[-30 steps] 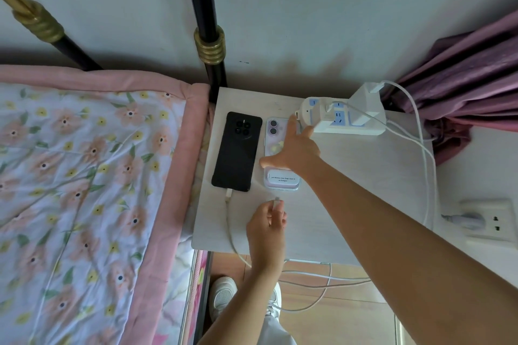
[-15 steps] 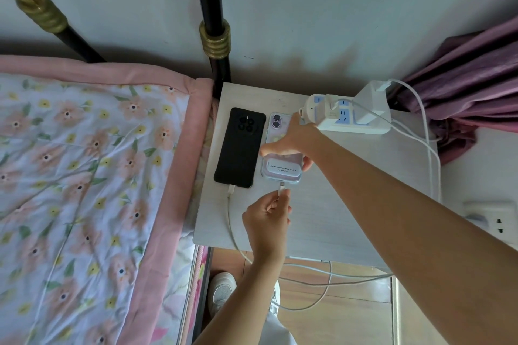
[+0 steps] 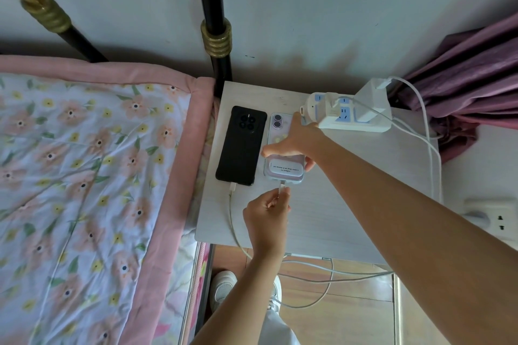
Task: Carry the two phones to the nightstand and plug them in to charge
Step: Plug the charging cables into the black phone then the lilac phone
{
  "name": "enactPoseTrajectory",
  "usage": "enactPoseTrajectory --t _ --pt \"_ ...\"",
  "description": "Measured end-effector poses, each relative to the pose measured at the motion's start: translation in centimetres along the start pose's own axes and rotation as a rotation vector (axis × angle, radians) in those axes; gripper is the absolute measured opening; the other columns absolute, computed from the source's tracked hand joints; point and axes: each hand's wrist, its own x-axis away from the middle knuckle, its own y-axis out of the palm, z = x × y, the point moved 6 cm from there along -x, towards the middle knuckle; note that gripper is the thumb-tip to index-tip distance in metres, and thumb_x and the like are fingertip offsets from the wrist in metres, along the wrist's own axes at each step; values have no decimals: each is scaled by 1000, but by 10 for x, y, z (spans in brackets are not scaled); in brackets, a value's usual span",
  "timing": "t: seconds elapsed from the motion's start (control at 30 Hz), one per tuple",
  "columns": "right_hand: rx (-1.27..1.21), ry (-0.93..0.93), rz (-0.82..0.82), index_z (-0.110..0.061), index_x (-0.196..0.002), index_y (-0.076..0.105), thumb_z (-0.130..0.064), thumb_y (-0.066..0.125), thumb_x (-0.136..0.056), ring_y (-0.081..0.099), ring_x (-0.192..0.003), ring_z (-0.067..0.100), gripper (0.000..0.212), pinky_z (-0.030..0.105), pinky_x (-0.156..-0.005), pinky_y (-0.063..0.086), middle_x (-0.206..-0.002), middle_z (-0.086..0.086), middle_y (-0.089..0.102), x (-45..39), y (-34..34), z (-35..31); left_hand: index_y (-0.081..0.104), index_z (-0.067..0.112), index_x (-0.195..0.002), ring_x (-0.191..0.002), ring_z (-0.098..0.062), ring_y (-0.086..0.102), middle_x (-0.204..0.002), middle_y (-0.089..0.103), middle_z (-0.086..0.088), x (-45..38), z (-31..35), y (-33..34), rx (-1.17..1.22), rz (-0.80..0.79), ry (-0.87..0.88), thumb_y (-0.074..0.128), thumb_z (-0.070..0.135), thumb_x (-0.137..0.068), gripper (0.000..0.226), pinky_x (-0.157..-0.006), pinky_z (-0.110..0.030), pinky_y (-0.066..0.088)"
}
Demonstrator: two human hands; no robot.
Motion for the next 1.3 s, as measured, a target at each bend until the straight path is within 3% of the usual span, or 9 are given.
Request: enactPoseTrajectory --t 0.53,0.7,0.87,0.97,1.03,1.17,1.3 --pt "-62 -22 68 -24 -150 -10 -68 69 -62 51 -118 35 127 45 -86 56 -145 20 24 9 4 3 71 6 -65 -45 -8 51 -53 64 -6 0 -4 1 113 -4 -132 66 24 -86 28 -48 -12 43" --pt "-95 -7 90 -26 -150 -12 -66 70 -64 56 -105 32 125 42 -80 58 -136 20 31 12 8 6 71 10 -66 -42 -6 49 -54 64 -4 -2 -8 1 102 -13 -195 66 24 -86 25 -47 -9 42" --pt "-110 -2 124 -25 -150 -11 -64 71 -63 51 -92 27 125 34 -71 54 -131 20 31 14 10 7 73 12 -68 -43 -5 49 -55 65 -3 -1 -9 3 84 -44 -195 66 23 -86 23 -49 -14 44" --pt "-100 -9 136 -23 -150 -10 -63 71 -66 53 -104 29 123 31 -68 43 -137 21 28 15 10 8 73 15 -68 -45 -6 50 -56 66 -4 0 -7 3 83 -40 -174 65 24 -86 22 -51 -17 45" --pt "-115 -9 138 -23 -151 -9 -63 71 -67 53 -107 30 123 31 -68 43 -138 21 28 15 10 8 73 11 -68 -45 -6 50 -55 66 -4 0 -7 2 84 -33 -171 65 24 -86 23 -49 -15 44" --pt "-143 -9 135 -22 -150 -7 -62 71 -68 46 -91 24 121 30 -66 44 -135 21 30 16 9 6 71 7 -65 -43 -8 47 -53 63 -2 -4 -6 1 86 -28 -183 65 23 -86 27 -48 -14 42" --pt "-169 -10 125 -22 -150 -7 -60 72 -68 46 -88 24 120 30 -64 47 -132 21 31 16 9 6 70 8 -63 -41 -6 48 -52 63 1 -7 -6 1 53 -21 -210 65 25 -86 30 -50 -16 43"
